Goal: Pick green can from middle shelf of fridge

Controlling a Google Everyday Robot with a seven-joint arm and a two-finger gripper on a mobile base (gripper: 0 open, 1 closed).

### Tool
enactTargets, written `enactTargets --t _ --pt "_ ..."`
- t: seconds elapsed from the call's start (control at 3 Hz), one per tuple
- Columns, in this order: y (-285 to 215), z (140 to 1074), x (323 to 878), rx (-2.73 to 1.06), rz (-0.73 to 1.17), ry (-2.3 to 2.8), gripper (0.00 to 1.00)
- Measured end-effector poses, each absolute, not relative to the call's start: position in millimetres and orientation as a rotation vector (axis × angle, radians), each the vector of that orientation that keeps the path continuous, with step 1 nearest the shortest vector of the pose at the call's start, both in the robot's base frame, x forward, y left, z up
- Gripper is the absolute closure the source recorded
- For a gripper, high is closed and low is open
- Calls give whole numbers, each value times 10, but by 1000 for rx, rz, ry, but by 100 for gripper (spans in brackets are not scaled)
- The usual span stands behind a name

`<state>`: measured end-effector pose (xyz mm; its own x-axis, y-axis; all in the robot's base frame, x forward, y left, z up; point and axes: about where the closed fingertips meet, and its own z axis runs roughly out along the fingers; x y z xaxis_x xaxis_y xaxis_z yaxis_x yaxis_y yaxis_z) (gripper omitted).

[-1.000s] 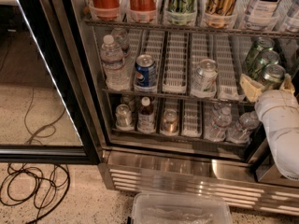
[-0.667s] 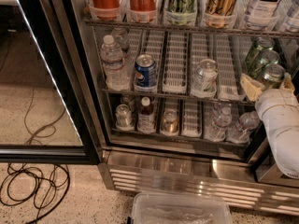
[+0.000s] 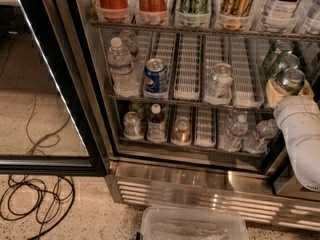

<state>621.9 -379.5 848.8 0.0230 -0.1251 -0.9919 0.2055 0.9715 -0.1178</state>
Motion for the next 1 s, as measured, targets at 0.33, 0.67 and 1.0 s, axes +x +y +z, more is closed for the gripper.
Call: enactTargets --t 0.33,0.67,1.0 --pt "-3795 8488 6219 65 -256 1527 87" --pt "-3784 8531 6170 48 -205 1532 100" --pt "-3872 8705 6081 56 -127 1505 100"
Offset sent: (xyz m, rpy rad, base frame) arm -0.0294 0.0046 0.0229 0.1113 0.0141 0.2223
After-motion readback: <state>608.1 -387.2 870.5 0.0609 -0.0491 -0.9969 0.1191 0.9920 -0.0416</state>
